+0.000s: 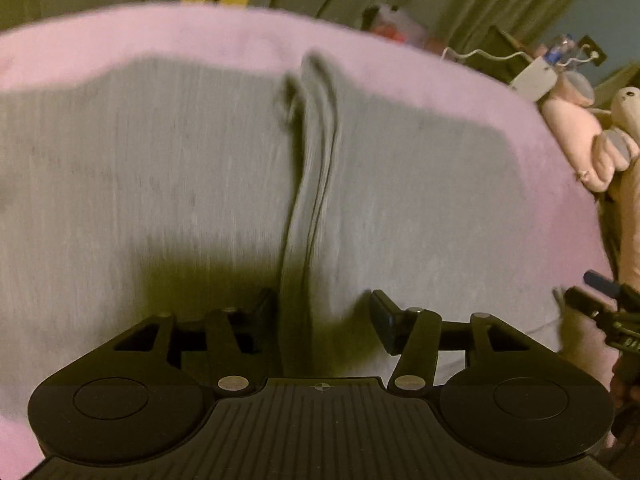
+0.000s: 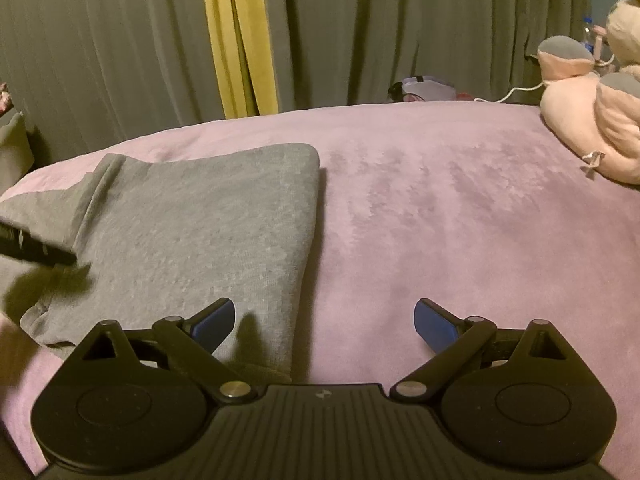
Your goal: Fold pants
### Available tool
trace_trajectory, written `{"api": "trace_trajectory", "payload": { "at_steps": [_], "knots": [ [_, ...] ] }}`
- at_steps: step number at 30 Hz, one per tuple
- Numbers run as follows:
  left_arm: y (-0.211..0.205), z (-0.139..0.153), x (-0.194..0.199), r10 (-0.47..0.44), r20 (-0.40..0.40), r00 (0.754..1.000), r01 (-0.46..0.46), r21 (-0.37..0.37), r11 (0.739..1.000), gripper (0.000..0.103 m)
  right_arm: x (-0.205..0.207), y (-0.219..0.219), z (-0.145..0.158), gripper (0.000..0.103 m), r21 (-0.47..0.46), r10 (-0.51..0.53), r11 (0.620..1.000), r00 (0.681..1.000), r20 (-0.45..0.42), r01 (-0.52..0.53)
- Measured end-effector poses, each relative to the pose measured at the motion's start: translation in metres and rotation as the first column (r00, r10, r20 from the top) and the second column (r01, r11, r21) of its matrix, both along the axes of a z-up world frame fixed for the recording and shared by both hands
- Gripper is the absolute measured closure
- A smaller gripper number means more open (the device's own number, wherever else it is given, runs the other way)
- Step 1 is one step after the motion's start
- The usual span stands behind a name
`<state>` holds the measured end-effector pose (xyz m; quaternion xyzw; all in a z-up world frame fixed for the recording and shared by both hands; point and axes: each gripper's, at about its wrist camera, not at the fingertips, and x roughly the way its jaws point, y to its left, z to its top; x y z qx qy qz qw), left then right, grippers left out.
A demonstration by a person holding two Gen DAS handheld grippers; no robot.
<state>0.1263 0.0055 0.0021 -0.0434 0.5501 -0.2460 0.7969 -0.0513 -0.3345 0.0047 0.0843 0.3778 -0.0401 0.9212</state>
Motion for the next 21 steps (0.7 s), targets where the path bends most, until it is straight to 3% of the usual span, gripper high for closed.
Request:
{"api": "trace_trajectory", "payload": {
  "at_steps": [2, 3, 4, 7, 11, 12, 14, 16, 18, 21],
  "knots": [
    [0.001, -0.006, -0.006, 0.033, 0.0, 0.999, -0.033, -0.033, 0.999, 0.053, -0.001, 0.002, 0.001, 0.006, -0.006, 0.004, 1.0, 1.0, 0.004, -0.004],
    [0.001, -0.006, -0.007, 0.038, 0.016, 0.999, -0.038, -0.027, 0.999, 0.076, -0.001, 0.002, 0.001, 0.006, -0.008, 0.003, 1.0, 1.0, 0.006, -0.003],
    [0.0, -0.006, -0.008, 0.037, 0.021, 0.999, -0.037, -0.022, 0.999, 0.086, -0.001, 0.002, 0.001, 0.006, -0.009, 0.002, 1.0, 1.0, 0.007, -0.002],
    [0.005, 0.007, -0.013, 0.066, 0.054, 0.996, -0.063, -0.057, 0.996, 0.087, -0.001, 0.002, 0.001, 0.006, -0.003, 0.0, 1.0, 1.0, 0.006, 0.0],
    [0.011, 0.03, -0.03, 0.079, 0.194, 0.978, -0.072, -0.043, 0.996, 0.087, -0.001, 0.002, 0.0, 0.006, -0.005, 0.004, 1.0, 1.0, 0.002, -0.004],
    [0.012, 0.029, -0.032, 0.076, 0.207, 0.975, -0.072, -0.026, 0.997, 0.086, 0.0, 0.003, 0.0, 0.006, -0.004, 0.004, 1.0, 1.0, 0.0, -0.004],
    [0.014, 0.013, -0.031, 0.083, 0.156, 0.984, -0.086, 0.009, 0.996, 0.085, 0.0, 0.003, 0.0, 0.005, 0.0, 0.006, 1.0, 1.0, -0.002, -0.006],
    [0.011, -0.004, -0.029, 0.083, 0.095, 0.992, -0.087, 0.039, 0.995, 0.083, 0.001, 0.004, 0.001, 0.005, -0.003, 0.012, 1.0, 1.0, -0.005, -0.012],
    [0.008, 0.001, -0.031, 0.084, 0.129, 0.988, -0.093, 0.067, 0.993, 0.068, 0.0, 0.006, 0.002, 0.005, -0.012, 0.023, 1.0, 1.0, 0.002, -0.023],
    [0.005, 0.023, -0.03, 0.125, 0.235, 0.964, -0.147, 0.077, 0.986, 0.063, -0.001, 0.005, 0.002, 0.005, -0.017, 0.016, 1.0, 1.0, 0.004, -0.016]
  ]
}}
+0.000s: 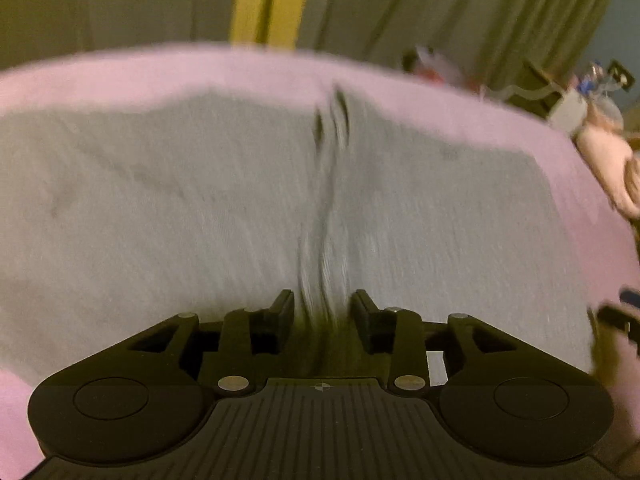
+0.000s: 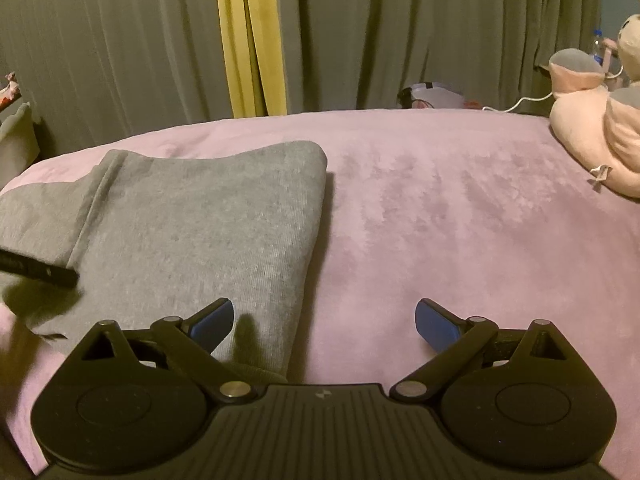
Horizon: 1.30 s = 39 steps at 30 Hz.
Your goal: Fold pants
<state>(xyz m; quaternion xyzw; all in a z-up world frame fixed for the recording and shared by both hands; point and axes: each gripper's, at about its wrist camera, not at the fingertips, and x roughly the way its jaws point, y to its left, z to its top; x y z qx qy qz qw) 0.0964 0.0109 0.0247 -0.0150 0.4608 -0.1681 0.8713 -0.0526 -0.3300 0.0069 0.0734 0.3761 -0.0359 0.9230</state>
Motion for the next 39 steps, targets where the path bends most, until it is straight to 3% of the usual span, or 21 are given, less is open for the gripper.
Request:
{"api": "trace_trajectory", "payload": {
  "at_steps": [1, 3, 6, 9, 11, 12, 14, 17, 19, 20, 21, 23, 25, 26, 27, 28, 31, 34, 37, 39],
  "knots": [
    [0.001, 0.008, 0.002, 0.009, 0.033, 0.999, -0.009, -0.003, 1.0, 0.061, 0.001, -0.001, -0.001, 0.005, 0.007, -0.006, 1.0, 1.0, -0.004, 0.006],
    [-0.001, 0.024, 0.009, 0.034, 0.1, 0.994, -0.029, -0.052, 0.998, 0.044, 0.003, -0.001, -0.002, 0.005, 0.018, -0.012, 1.0, 1.0, -0.013, 0.012],
    [-0.014, 0.034, 0.025, 0.063, 0.151, 0.987, -0.05, -0.089, 0.995, 0.03, 0.004, 0.005, -0.002, 0.005, 0.007, 0.005, 1.0, 1.0, -0.015, -0.005],
    [-0.037, 0.021, 0.046, 0.086, 0.172, 0.981, -0.09, 0.015, 0.996, 0.03, 0.003, 0.006, 0.0, 0.005, -0.005, 0.018, 1.0, 1.0, -0.009, -0.018],
    [-0.053, -0.001, 0.063, 0.084, 0.174, 0.981, -0.111, 0.152, 0.982, 0.029, 0.002, 0.004, 0.0, 0.005, -0.005, 0.009, 1.0, 1.0, -0.009, -0.009],
    [-0.05, -0.011, 0.067, 0.091, 0.162, 0.983, -0.122, 0.195, 0.973, 0.022, 0.002, 0.003, -0.001, 0.005, 0.0, 0.001, 1.0, 1.0, -0.012, -0.001],
    [-0.047, -0.023, 0.076, 0.123, 0.17, 0.978, -0.152, 0.17, 0.974, 0.01, 0.002, 0.001, -0.002, 0.005, 0.012, -0.013, 1.0, 1.0, -0.017, 0.013],
    [-0.037, -0.018, 0.073, 0.179, 0.14, 0.974, -0.189, 0.059, 0.98, 0.019, 0.002, -0.001, -0.003, 0.004, 0.014, -0.018, 1.0, 1.0, -0.02, 0.018],
    [-0.026, -0.013, 0.067, 0.178, 0.155, 0.972, -0.182, 0.016, 0.983, 0.019, 0.002, 0.0, -0.003, 0.004, 0.013, -0.016, 1.0, 1.0, -0.023, 0.017],
    [-0.023, -0.014, 0.067, 0.178, 0.186, 0.966, -0.191, 0.056, 0.98, 0.016, 0.003, 0.0, -0.004, 0.004, 0.015, -0.015, 1.0, 0.999, -0.028, 0.015],
    [-0.021, -0.017, 0.07, 0.187, 0.208, 0.96, -0.214, 0.113, 0.97, 0.021, 0.004, 0.001, -0.005, 0.004, 0.017, -0.013, 1.0, 0.999, -0.034, 0.014],
    [-0.007, -0.022, 0.08, 0.26, 0.192, 0.946, -0.296, 0.193, 0.935, 0.044, 0.006, 0.001, -0.004, 0.004, 0.016, -0.004, 1.0, 0.999, -0.036, 0.004],
    [0.024, -0.014, 0.075, 0.303, 0.164, 0.939, -0.32, 0.082, 0.944, 0.045, 0.004, 0.003, -0.003, 0.004, 0.0, 0.004, 1.0, 1.0, -0.028, -0.004],
    [0.044, -0.006, 0.069, 0.342, 0.159, 0.926, -0.346, 0.0, 0.938, 0.037, 0.004, 0.003, -0.002, 0.004, -0.007, 0.003, 1.0, 1.0, -0.027, -0.003],
    [0.063, 0.001, 0.062, 0.386, 0.153, 0.91, -0.382, -0.055, 0.922, 0.026, 0.004, 0.003, -0.002, 0.004, -0.007, 0.0, 1.0, 1.0, -0.028, 0.0],
    [0.086, 0.01, 0.054, 0.442, 0.146, 0.885, -0.431, -0.101, 0.897, 0.024, 0.003, 0.002, -0.002, 0.004, -0.004, -0.005, 1.0, 1.0, -0.03, 0.005],
    [0.15, 0.026, 0.03, 0.556, 0.121, 0.822, -0.524, -0.219, 0.823, 0.024, 0.003, 0.001, -0.001, 0.004, 0.003, -0.01, 1.0, 1.0, -0.029, 0.011],
    [0.214, 0.029, 0.005, 0.648, 0.075, 0.758, -0.608, -0.278, 0.743, 0.024, 0.004, 0.006, 0.0, 0.004, -0.018, 0.01, 1.0, 1.0, -0.027, -0.01],
    [0.257, 0.016, -0.011, 0.699, -0.001, 0.715, -0.667, -0.299, 0.682, 0.029, 0.005, 0.011, 0.0, 0.004, -0.044, 0.035, 0.998, 0.999, -0.032, -0.036],
    [0.272, 0.002, -0.013, 0.71, -0.066, 0.701, -0.684, -0.342, 0.644, 0.039, 0.004, 0.012, 0.001, 0.004, -0.054, 0.036, 0.998, 0.999, -0.037, -0.038]
  ]
}}
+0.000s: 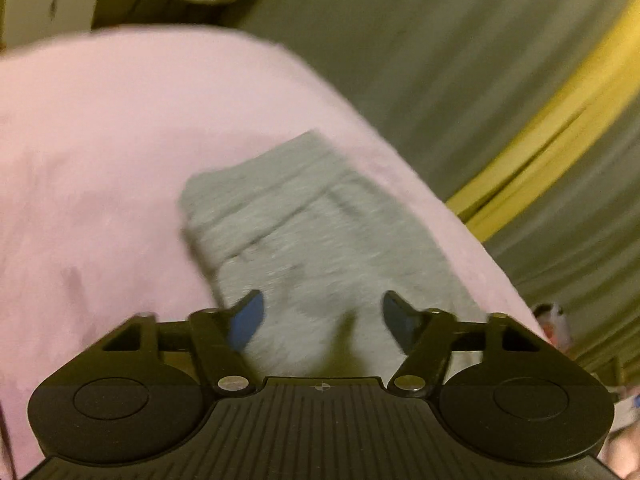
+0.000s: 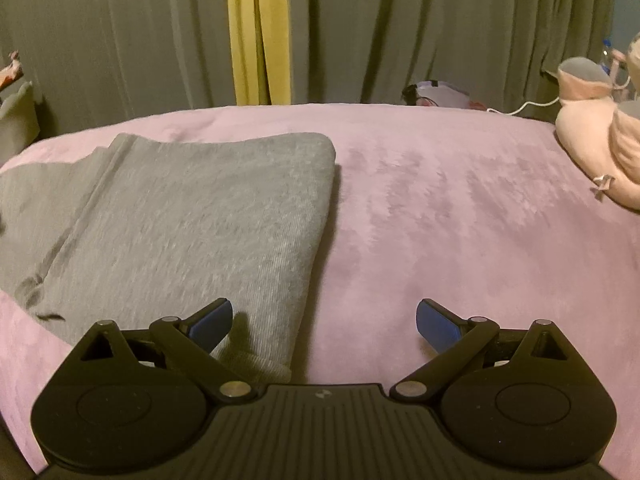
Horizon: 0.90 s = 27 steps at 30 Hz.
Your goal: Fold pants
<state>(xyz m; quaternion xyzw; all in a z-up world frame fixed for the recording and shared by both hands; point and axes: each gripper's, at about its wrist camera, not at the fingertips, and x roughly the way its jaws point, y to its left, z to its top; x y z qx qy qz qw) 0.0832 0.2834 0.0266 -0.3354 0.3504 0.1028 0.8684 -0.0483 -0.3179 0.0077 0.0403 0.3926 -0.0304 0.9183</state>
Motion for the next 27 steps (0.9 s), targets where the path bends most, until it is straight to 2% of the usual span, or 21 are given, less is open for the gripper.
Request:
{"api": "trace_trajectory", "payload": {
  "at_steps": [1, 4, 5, 6, 7, 11, 14, 19, 23, 27],
  "knots": [
    [0.006, -0.009, -0.001, 0.006, -0.007, 1.0, -0.006, -0.05, 0.999, 0.039, 0.0, 0.0, 0.001, 0.004, -0.003, -0.002, 1.0, 1.0, -0.001, 0.002],
    [0.012, -0.025, 0.0, 0.009, -0.001, 1.0, -0.01, -0.138, 0.99, 0.04, -0.001, 0.003, 0.005, 0.004, -0.016, -0.005, 1.0, 1.0, 0.013, 0.006],
    [0.014, -0.028, 0.001, 0.039, -0.025, 0.999, -0.042, -0.161, 0.986, 0.048, -0.002, 0.003, 0.007, 0.004, -0.023, -0.004, 1.0, 1.0, 0.019, 0.005],
    [0.018, -0.027, 0.001, 0.056, -0.025, 0.998, -0.06, -0.177, 0.982, 0.05, -0.003, 0.004, 0.008, 0.004, -0.031, -0.003, 1.0, 1.0, 0.023, 0.003],
    [0.022, -0.025, -0.002, 0.063, -0.009, 0.998, -0.063, -0.186, 0.981, 0.049, -0.004, 0.004, 0.009, 0.004, -0.04, 0.0, 0.999, 1.0, 0.029, 0.001],
    [0.027, -0.017, -0.019, 0.06, 0.005, 0.998, -0.059, -0.138, 0.989, 0.049, -0.003, 0.0, 0.006, 0.004, -0.032, -0.022, 0.999, 1.0, 0.014, 0.023],
    [0.037, -0.03, -0.014, 0.031, -0.009, 0.999, -0.033, -0.172, 0.984, 0.049, 0.002, -0.002, 0.002, 0.004, -0.003, -0.028, 1.0, 1.0, -0.014, 0.028],
    [0.038, -0.034, -0.016, 0.032, -0.009, 0.999, -0.033, -0.178, 0.983, 0.049, -0.004, 0.005, 0.005, 0.004, -0.061, 0.009, 0.998, 1.0, 0.004, -0.009],
    [0.041, -0.039, -0.025, 0.067, 0.0, 0.998, -0.067, -0.158, 0.985, 0.042, -0.001, -0.001, 0.003, 0.004, -0.024, -0.034, 0.999, 0.999, -0.01, 0.034],
    [0.045, -0.053, -0.016, 0.07, 0.014, 0.997, -0.064, -0.239, 0.969, 0.042, -0.001, 0.002, 0.002, 0.004, -0.038, -0.02, 0.999, 1.0, -0.021, 0.019]
  ]
}}
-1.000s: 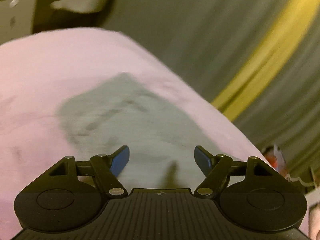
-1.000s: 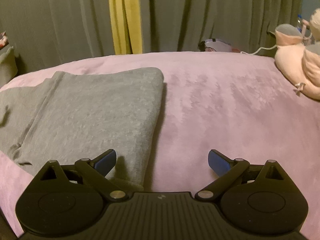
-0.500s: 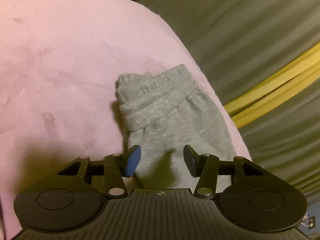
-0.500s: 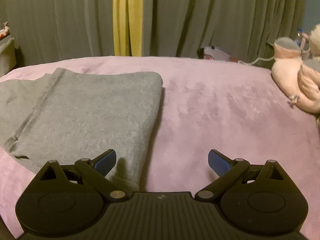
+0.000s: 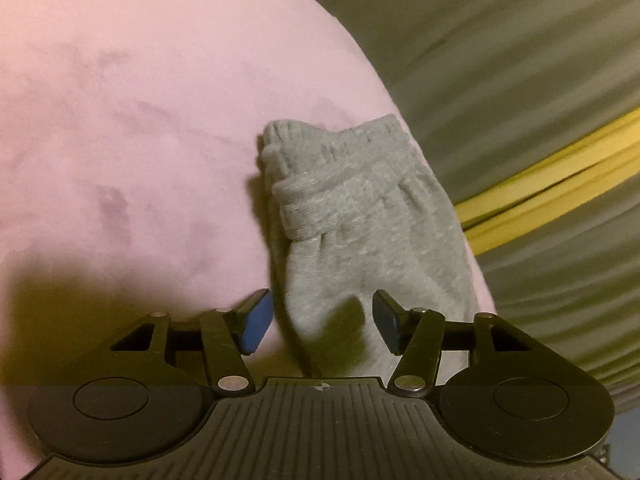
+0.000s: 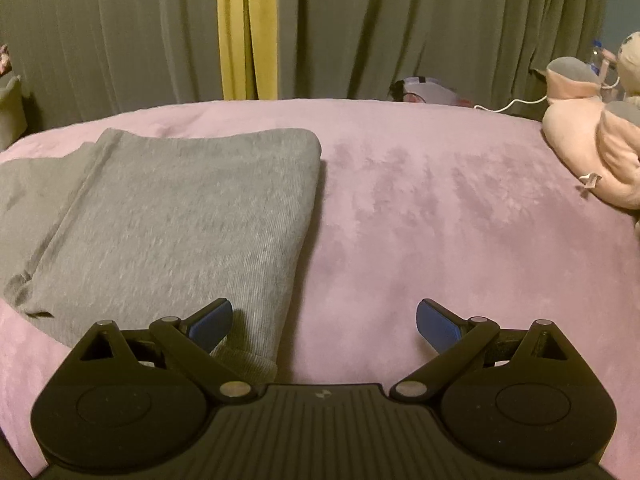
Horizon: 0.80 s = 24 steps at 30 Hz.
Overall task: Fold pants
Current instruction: 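Grasp the ribbed cuff with the left tool and lift it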
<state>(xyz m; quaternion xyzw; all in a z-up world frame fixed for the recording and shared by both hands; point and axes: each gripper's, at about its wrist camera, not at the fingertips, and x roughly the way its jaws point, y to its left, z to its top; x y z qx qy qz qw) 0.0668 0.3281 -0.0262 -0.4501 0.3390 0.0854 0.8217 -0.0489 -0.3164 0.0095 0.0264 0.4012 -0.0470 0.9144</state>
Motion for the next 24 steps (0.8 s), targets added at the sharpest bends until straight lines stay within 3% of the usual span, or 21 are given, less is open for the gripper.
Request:
{"api": "trace_trajectory", "payload": {
  "at_steps": [8, 10, 11, 12, 14, 20, 22, 24],
  "knots": [
    [0.002, -0.016, 0.056, 0.043, 0.004, 0.999, -0.043, -0.04, 0.998, 0.035, 0.0, -0.002, 0.001, 0.004, -0.006, -0.01, 1.0, 1.0, 0.005, 0.01],
    [-0.002, -0.012, 0.064, 0.052, 0.012, 0.999, -0.052, -0.005, 0.999, 0.044, 0.001, -0.002, -0.001, 0.004, -0.004, -0.012, 1.0, 1.0, -0.004, 0.012],
    [-0.004, -0.011, 0.066, 0.044, 0.003, 0.999, -0.045, 0.024, 0.999, 0.061, 0.001, -0.001, -0.001, 0.004, -0.006, -0.009, 1.0, 1.0, -0.005, 0.009],
    [-0.006, -0.011, 0.067, 0.025, 0.011, 1.0, -0.026, 0.05, 0.998, 0.07, 0.001, -0.001, -0.001, 0.004, -0.007, -0.006, 1.0, 1.0, -0.003, 0.006],
    [-0.009, -0.008, 0.066, -0.003, 0.047, 0.999, -0.001, 0.079, 0.997, 0.078, 0.001, -0.001, -0.001, 0.004, -0.007, -0.004, 1.0, 1.0, -0.001, 0.004],
    [-0.014, 0.018, 0.061, -0.029, 0.125, 0.992, 0.016, 0.109, 0.994, 0.083, 0.001, -0.003, 0.0, 0.004, -0.002, -0.017, 1.0, 1.0, -0.004, 0.017],
    [-0.027, 0.037, 0.064, -0.065, 0.145, 0.987, 0.038, 0.181, 0.983, 0.084, 0.0, -0.003, 0.001, 0.004, -0.001, -0.021, 1.0, 1.0, 0.003, 0.021],
    [-0.05, 0.064, 0.066, -0.152, 0.184, 0.971, 0.093, 0.291, 0.952, 0.084, -0.001, -0.002, 0.003, 0.004, -0.003, -0.025, 1.0, 1.0, 0.018, 0.025]
  ]
}}
